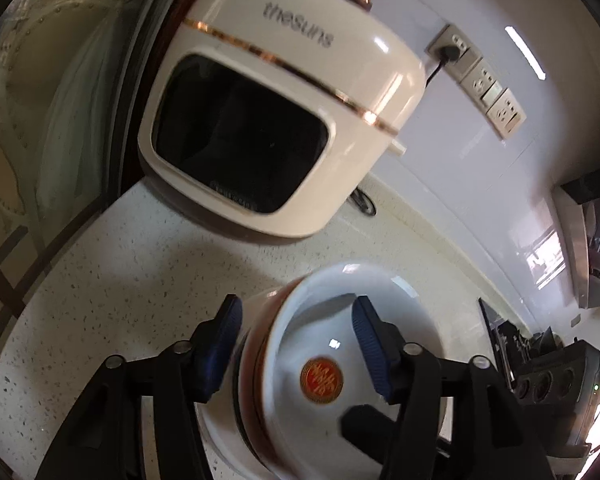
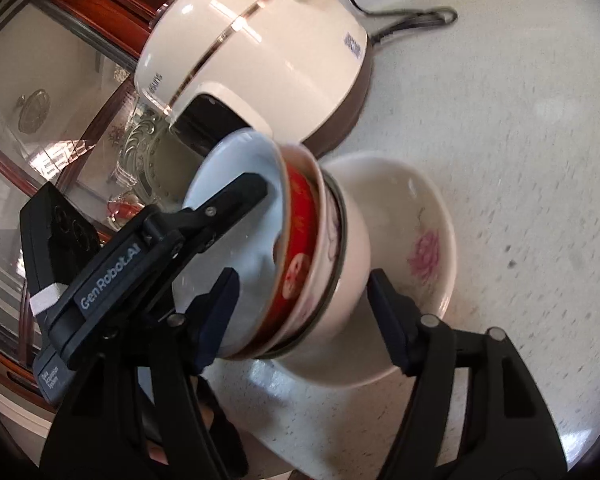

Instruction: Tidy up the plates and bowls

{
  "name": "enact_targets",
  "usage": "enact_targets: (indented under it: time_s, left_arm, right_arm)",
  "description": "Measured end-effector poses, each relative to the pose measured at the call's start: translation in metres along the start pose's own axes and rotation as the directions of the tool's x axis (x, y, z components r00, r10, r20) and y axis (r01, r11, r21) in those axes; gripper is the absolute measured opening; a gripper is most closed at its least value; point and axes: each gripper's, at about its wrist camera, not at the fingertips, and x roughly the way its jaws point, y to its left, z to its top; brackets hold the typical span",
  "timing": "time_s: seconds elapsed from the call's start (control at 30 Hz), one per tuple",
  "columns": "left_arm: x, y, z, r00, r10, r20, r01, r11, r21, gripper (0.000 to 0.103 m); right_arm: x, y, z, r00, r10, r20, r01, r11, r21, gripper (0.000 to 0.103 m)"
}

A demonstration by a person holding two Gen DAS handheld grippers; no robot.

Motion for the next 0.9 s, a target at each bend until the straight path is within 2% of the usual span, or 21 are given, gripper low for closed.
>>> enact_targets:
  time_s: [0.03,0.1,0.23,0.33,0.4,0.5,0.57,0.67,0.77,0.87,0.9]
  left_arm:
    - [-0.002,0.001,0.001,1.0,-0.002,0.011,0.002,1.0,-0.003,0.076]
    - [-0.008,0.005,0.003,0.999,0.003,0.046,-0.002,1.0,-0.011,0.085]
    - [-0.02,0.012,0.004,0.996,0.002,0.086,0.0,1.0,-0.03,0.086]
    - [-0.04,0.01,-0.002,0.987,-0.001,0.162,-0.001,1.0,0.009,0.092]
    - [-0.057,0.005,-0.009,0.973,-0.004,0.229,-0.008,0.999,0.053,0.103]
    - [-0.074,-0.005,-0.021,0.963,0.031,0.267,-0.071,0.988,0.139,0.103]
    - [-0.086,-0.011,-0.033,0.946,0.059,0.318,-0.124,0.974,0.188,0.103]
    - [-0.108,-0.019,-0.06,0.904,0.097,0.417,-0.214,0.946,0.244,0.103]
    - [-0.12,-0.021,-0.084,0.867,0.131,0.481,-0.282,0.924,0.258,0.103]
    - [-0.125,-0.021,-0.098,0.854,0.173,0.491,-0.329,0.91,0.252,0.103]
    - [-0.128,-0.019,-0.104,0.856,0.171,0.488,-0.328,0.908,0.259,0.103]
  right_arm:
    - [-0.005,0.002,0.001,1.0,-0.017,0.023,0.018,1.0,-0.022,0.084]
    - [-0.015,0.003,0.002,0.999,-0.016,0.049,0.018,0.999,-0.036,0.089]
    - [-0.04,0.0,0.0,0.988,-0.063,0.142,0.073,0.995,-0.064,0.092]
    - [-0.057,0.001,-0.006,0.97,-0.087,0.228,0.11,0.99,-0.092,0.093]
    - [-0.07,0.005,-0.015,0.953,-0.109,0.281,0.153,0.978,-0.141,0.093]
    - [-0.083,0.015,-0.03,0.921,-0.156,0.356,0.243,0.946,-0.214,0.094]
    - [-0.088,0.021,-0.043,0.897,-0.187,0.402,0.307,0.916,-0.26,0.095]
    - [-0.094,0.031,-0.068,0.856,-0.228,0.464,0.405,0.853,-0.329,0.096]
    - [-0.098,0.038,-0.094,0.818,-0.244,0.522,0.476,0.796,-0.373,0.1]
    - [-0.1,0.036,-0.117,0.794,-0.265,0.547,0.517,0.767,-0.379,0.102]
    - [-0.099,0.035,-0.121,0.787,-0.277,0.552,0.529,0.763,-0.372,0.102]
